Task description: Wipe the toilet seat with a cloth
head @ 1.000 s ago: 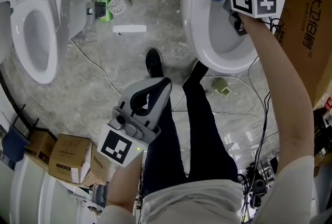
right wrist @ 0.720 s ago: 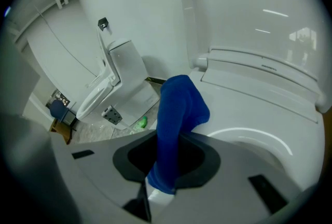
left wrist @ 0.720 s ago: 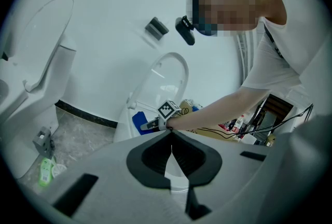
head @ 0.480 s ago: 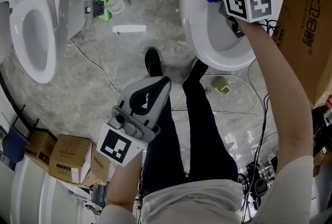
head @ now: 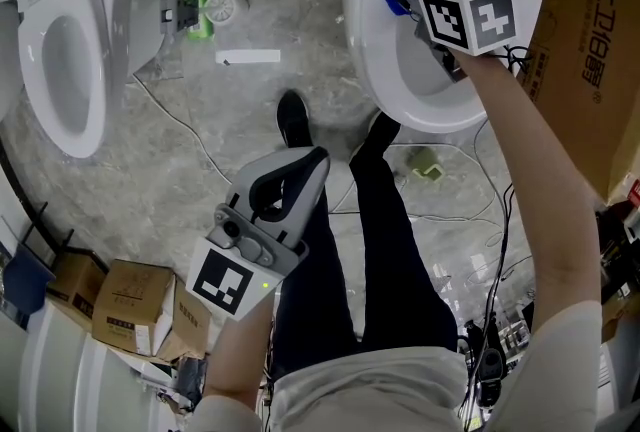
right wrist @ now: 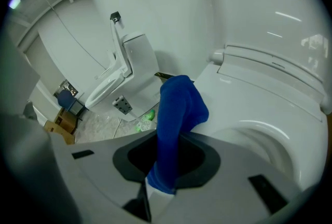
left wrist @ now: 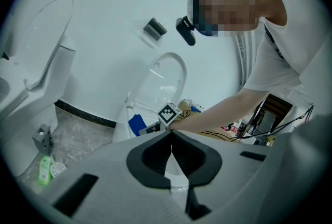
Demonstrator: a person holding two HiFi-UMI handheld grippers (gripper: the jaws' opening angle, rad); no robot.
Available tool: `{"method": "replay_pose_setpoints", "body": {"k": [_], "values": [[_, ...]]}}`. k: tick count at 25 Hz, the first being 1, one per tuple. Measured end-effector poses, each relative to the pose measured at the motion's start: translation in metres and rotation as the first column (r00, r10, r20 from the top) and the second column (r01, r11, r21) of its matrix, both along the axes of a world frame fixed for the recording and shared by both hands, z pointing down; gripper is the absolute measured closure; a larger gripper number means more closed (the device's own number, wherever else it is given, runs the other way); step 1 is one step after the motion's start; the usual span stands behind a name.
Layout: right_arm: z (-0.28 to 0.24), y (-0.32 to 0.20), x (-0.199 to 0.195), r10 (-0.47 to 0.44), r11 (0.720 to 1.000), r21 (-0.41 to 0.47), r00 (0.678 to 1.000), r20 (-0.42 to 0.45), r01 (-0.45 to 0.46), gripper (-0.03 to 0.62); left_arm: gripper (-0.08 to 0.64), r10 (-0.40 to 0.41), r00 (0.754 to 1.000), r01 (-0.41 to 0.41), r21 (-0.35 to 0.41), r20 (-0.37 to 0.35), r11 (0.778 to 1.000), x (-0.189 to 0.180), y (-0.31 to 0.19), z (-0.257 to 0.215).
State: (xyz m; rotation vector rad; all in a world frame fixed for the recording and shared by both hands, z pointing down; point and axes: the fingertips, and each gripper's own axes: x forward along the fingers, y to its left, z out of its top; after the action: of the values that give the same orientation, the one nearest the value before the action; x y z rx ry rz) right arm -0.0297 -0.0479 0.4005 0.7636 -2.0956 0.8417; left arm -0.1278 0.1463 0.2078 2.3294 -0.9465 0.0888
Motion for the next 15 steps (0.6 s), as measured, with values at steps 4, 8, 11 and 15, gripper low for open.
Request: {"method": "replay_pose_setpoints", "body": {"k": [4,8,11,15], "values": [[0.0,0.011,-0.002,-0.026,1.0,-0.002,1.0,-0.001,0.026,0.515,0.551,0.006,1.0,-0.006,0.001,-0.002,1.0,0.002,0.004,0.0],[0.0,0.022,-0.004,-0.062,0.998,0.009,0.998,-0.011,0.062,0.515,0.551,0.014,1.0,-0.014,-0.002,0.001,1.0,0.004,0.007,0.002],[0.0,0.03,-0.007,-0.084,0.996,0.016,0.996,-0.015,0.084,0.515,0.551,0.016,1.0,-0.016,-0.002,0.002,1.0,0.006,0.008,0.003],[-0.001,0.039,-0.006,-0.112,0.994,0.018,0.994,-0.02,0.112,0.515,0.551,0.025,1.0,-0.025,0.002,0.001,1.0,0.011,0.01,0.002]]}}
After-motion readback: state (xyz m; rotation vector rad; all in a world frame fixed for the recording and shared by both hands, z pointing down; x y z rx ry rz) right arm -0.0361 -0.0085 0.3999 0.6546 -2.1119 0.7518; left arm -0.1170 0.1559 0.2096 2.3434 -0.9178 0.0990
